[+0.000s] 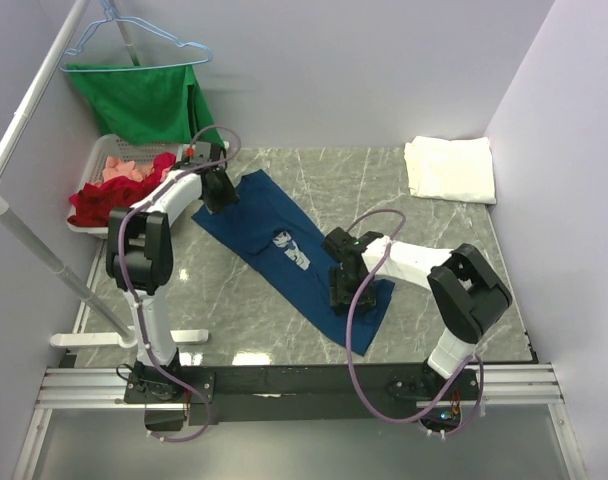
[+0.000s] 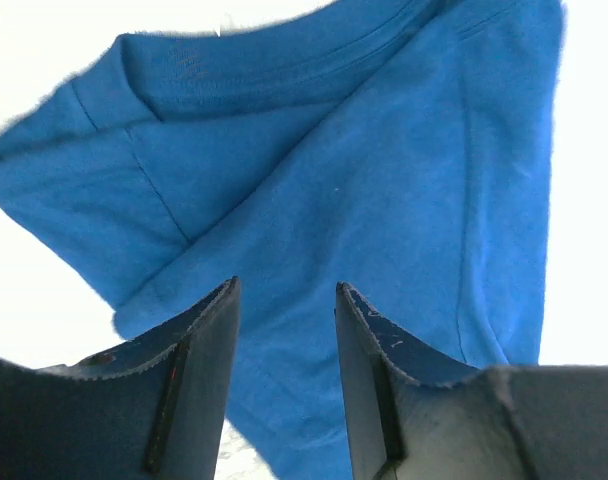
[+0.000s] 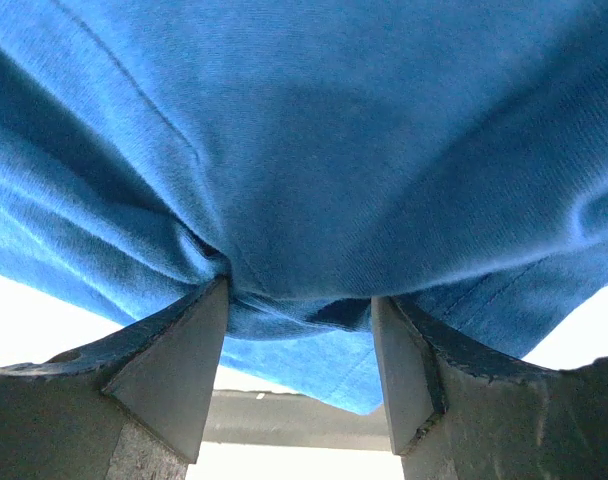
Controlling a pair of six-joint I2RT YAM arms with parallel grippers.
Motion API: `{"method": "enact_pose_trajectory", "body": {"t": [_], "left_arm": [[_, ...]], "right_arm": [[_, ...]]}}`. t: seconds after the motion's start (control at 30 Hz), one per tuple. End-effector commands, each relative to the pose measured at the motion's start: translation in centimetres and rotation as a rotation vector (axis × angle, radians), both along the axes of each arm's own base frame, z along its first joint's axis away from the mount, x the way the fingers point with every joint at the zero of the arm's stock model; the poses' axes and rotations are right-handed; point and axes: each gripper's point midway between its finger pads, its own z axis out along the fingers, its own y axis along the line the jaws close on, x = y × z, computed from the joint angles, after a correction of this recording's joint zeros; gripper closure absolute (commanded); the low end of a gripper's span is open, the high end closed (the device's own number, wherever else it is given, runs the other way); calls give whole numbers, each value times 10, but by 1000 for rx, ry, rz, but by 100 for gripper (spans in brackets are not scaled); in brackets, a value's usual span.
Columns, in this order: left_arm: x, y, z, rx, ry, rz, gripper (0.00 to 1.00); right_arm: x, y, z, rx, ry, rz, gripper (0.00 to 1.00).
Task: Fold and stack the t-shirts
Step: Fold the tshirt
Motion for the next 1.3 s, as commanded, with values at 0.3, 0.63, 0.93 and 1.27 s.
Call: {"method": "enact_pose_trajectory", "body": {"t": [0.3, 0.63, 0.93, 1.27], "left_arm": [[-6, -49, -62, 62, 170, 3, 51], [60, -82, -94, -29, 47, -27, 51], [133, -176, -72, -410, -185, -247, 46], [131, -181, 74, -430, -588, -383, 38]], "right_arm": [[6, 4, 45, -65, -126, -76, 34], [38, -8, 91, -109, -312, -96, 32], [52, -8, 95, -157, -319, -76, 32], [69, 7, 77, -139, -330, -13, 32]]}}
